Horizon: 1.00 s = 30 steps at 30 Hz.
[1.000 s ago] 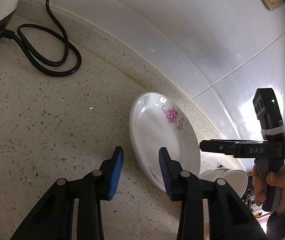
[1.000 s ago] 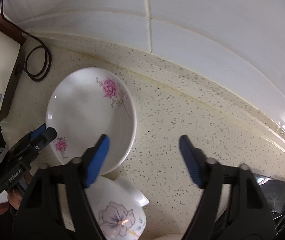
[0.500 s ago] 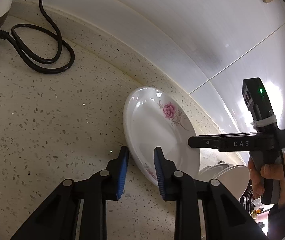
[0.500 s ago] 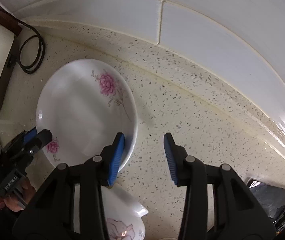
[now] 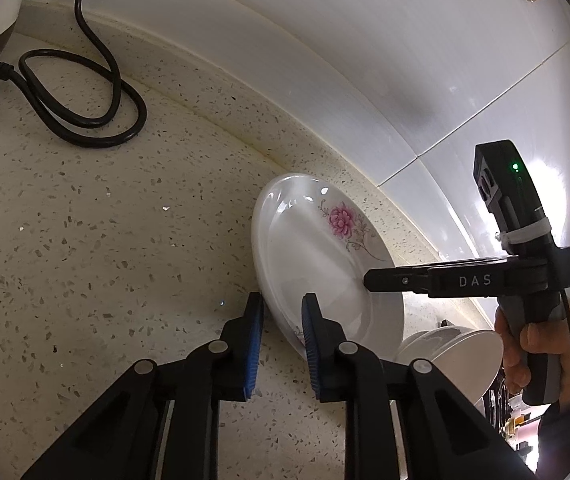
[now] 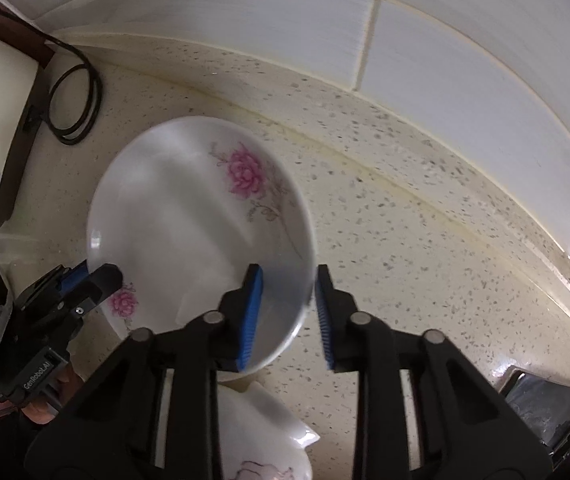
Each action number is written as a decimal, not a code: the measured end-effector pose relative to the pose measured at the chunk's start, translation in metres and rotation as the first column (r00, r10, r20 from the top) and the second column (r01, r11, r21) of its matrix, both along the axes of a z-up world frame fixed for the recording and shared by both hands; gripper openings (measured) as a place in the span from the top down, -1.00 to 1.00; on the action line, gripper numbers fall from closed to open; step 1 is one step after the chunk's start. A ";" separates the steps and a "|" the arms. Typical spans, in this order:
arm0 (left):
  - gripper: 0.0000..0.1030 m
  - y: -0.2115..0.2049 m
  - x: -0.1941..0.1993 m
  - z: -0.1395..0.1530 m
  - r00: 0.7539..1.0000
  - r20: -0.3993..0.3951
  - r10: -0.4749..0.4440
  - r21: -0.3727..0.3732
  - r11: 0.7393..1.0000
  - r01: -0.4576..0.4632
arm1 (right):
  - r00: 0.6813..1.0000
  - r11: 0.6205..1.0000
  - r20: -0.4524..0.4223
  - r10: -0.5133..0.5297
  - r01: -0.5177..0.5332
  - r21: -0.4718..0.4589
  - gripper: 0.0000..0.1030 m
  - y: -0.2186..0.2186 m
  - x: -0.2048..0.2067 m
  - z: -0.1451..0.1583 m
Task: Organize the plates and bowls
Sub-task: 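Grasp the same plate rim with the right gripper beside the left gripper, then carry the flower plate with both grippers toward the plate stack by the rice cooker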
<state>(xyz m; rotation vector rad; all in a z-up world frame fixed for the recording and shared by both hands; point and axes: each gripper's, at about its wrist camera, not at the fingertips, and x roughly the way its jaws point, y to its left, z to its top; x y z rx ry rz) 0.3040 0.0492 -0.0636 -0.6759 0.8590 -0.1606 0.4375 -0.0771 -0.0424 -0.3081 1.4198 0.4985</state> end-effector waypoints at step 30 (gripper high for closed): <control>0.71 0.030 -0.024 0.009 0.997 0.035 0.075 -0.009 0.997 -0.075 | 0.998 0.998 0.036 0.045 -0.046 0.047 0.44 0.010 -0.005 -0.002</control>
